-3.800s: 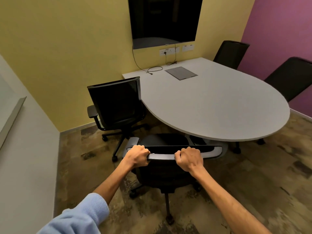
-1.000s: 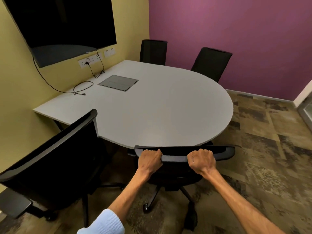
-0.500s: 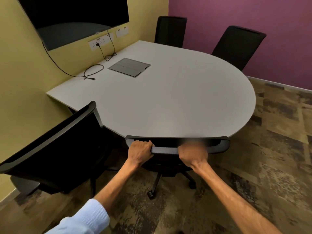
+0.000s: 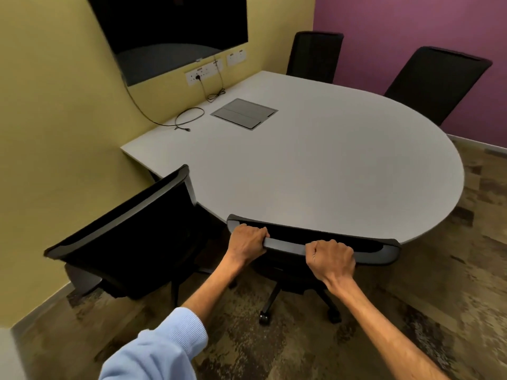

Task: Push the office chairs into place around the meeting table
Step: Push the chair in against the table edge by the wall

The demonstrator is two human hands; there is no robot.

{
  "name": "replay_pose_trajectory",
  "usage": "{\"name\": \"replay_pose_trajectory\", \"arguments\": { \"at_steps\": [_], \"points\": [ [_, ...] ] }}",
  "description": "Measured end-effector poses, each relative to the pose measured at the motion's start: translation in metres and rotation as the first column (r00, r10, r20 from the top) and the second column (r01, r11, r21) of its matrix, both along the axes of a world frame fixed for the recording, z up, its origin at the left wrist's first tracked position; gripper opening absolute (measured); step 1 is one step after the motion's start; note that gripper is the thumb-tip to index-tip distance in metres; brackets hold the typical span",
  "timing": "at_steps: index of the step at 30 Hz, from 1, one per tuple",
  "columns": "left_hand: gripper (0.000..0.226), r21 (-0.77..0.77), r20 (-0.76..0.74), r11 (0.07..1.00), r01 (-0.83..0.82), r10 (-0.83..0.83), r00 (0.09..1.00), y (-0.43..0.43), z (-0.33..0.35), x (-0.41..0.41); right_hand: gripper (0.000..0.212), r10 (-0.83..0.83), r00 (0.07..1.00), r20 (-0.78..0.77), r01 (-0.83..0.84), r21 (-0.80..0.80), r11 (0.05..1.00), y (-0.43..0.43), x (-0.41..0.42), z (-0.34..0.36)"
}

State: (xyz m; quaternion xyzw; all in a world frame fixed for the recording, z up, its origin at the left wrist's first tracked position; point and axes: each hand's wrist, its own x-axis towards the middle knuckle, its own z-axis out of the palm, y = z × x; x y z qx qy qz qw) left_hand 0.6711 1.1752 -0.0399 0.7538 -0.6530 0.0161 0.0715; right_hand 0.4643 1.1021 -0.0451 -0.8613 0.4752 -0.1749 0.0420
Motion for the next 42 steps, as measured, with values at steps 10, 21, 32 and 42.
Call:
{"name": "replay_pose_trajectory", "arguments": {
  "at_steps": [10,21,32,42],
  "points": [
    [0.060,-0.204,0.035,0.979,0.016,-0.009,0.999,0.054,-0.007,0.011,0.045,0.046,0.999,0.027,-0.044,-0.058,0.997,0.011,0.018,0.007],
    [0.047,-0.459,-0.047,0.759,-0.462,0.499,0.865,0.184,0.042,0.092,0.031,0.569,0.817,0.091,-0.549,-0.178,0.816,0.065,0.174,0.054],
    [0.049,-0.332,-0.091,0.719,-0.611,0.620,0.779,0.250,0.057,0.211,0.037,0.738,0.675,-0.020,-0.735,-0.100,0.670,0.098,0.318,0.067],
    [0.034,-0.077,-0.024,0.811,-0.580,0.580,0.814,0.239,0.025,0.288,0.049,0.738,0.664,-0.122,-0.740,0.034,0.672,0.104,0.396,0.046]
  ]
}}
